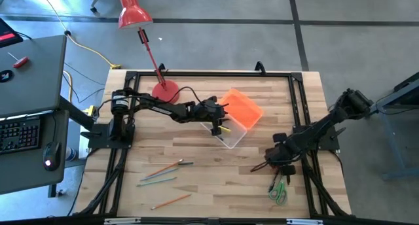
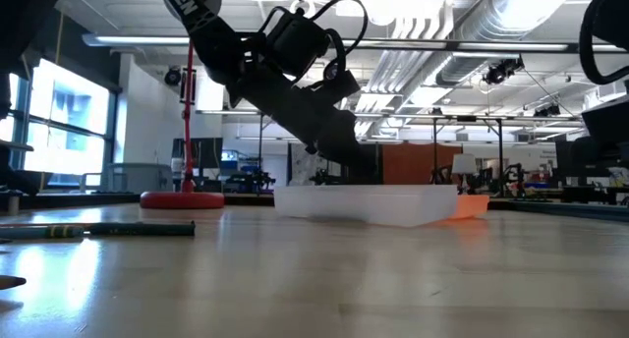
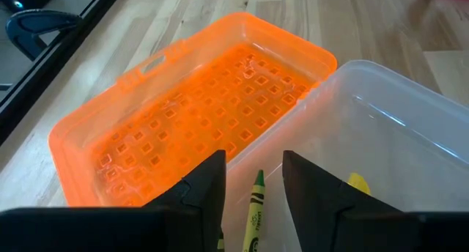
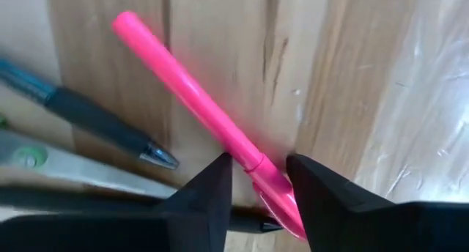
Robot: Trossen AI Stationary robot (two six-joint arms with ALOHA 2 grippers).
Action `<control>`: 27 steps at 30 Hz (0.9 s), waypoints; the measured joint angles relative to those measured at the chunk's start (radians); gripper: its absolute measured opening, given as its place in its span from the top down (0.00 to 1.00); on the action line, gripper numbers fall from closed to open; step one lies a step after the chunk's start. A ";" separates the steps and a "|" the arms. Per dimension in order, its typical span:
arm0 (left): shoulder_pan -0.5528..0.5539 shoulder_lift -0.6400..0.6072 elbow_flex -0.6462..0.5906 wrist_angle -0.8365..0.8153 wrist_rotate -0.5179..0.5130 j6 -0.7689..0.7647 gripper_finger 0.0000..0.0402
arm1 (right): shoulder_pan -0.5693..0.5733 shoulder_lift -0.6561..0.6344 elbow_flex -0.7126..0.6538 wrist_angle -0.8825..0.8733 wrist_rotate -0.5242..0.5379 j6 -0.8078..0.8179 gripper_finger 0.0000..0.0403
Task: Pick & place school supplies into a supply box
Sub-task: Put the pink pen into the supply box
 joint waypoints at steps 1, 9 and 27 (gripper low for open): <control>0.000 0.000 0.000 0.000 0.000 0.000 0.59 | 0.000 0.000 0.000 0.004 0.009 0.011 0.74; 0.000 0.000 0.003 0.005 0.000 0.000 0.59 | -0.032 0.013 0.084 -0.029 0.048 0.004 0.97; 0.000 -0.387 0.165 -0.464 -0.458 0.013 0.59 | -0.397 0.133 0.413 0.404 0.321 -0.301 0.96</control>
